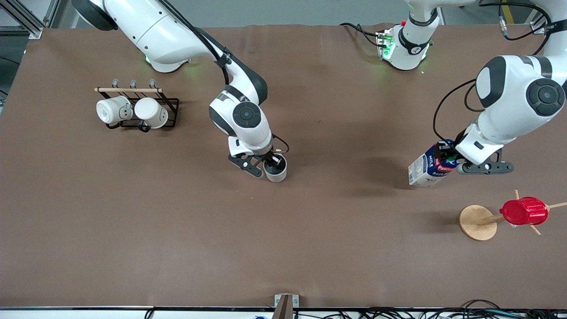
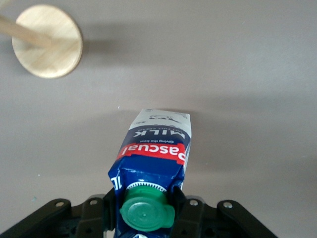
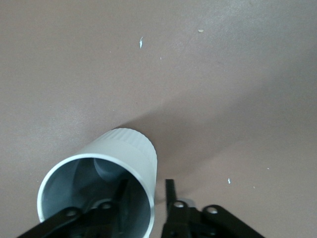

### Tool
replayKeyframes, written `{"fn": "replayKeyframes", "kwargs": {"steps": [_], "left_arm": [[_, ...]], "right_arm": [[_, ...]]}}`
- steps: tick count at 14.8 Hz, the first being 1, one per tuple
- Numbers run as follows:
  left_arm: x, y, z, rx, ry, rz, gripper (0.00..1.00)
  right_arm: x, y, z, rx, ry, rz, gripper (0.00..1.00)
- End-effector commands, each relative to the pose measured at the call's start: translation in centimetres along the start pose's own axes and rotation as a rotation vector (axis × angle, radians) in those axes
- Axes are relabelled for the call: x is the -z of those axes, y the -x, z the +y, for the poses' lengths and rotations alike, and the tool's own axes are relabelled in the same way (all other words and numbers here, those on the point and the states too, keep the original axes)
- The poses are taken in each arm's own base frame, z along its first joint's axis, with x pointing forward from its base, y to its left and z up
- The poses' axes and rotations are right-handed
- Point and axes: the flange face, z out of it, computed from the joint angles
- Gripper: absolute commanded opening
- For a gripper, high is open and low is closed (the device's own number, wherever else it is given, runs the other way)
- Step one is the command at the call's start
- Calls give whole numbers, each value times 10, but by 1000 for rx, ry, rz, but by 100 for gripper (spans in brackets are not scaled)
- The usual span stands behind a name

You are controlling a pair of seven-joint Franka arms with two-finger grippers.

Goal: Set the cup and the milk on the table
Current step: 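Set the mug down, release it while the left gripper carries the carton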

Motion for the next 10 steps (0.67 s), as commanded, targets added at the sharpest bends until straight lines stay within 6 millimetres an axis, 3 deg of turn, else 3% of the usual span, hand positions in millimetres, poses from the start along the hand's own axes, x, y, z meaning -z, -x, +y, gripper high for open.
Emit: {"fn": "replayKeyframes", "kwargs": {"steps": [1, 2, 3, 4, 5, 7, 10], "left_arm": [[11, -34, 27, -48, -9, -7, 7], [11, -39, 36, -59, -9, -3, 8], [12, -41, 45, -72, -6, 2, 8], [9, -43, 52, -80, -6, -1, 8], [8, -44, 57, -85, -4, -1, 8], [1, -49, 81, -99, -4, -4, 8], [-9, -53, 119, -79, -4, -7, 8]], "right_arm": [[2, -6, 0, -16, -3, 16, 59], [7, -9, 0, -17, -7, 18, 77], [14, -17, 2, -23, -12, 24, 86], [34, -32, 7, -35, -10, 39, 93], [64, -41, 13, -43, 5, 59, 100], [132, -79, 42, -16, 44, 115, 100], [236, -152, 116, 70, 93, 178, 100]]}}
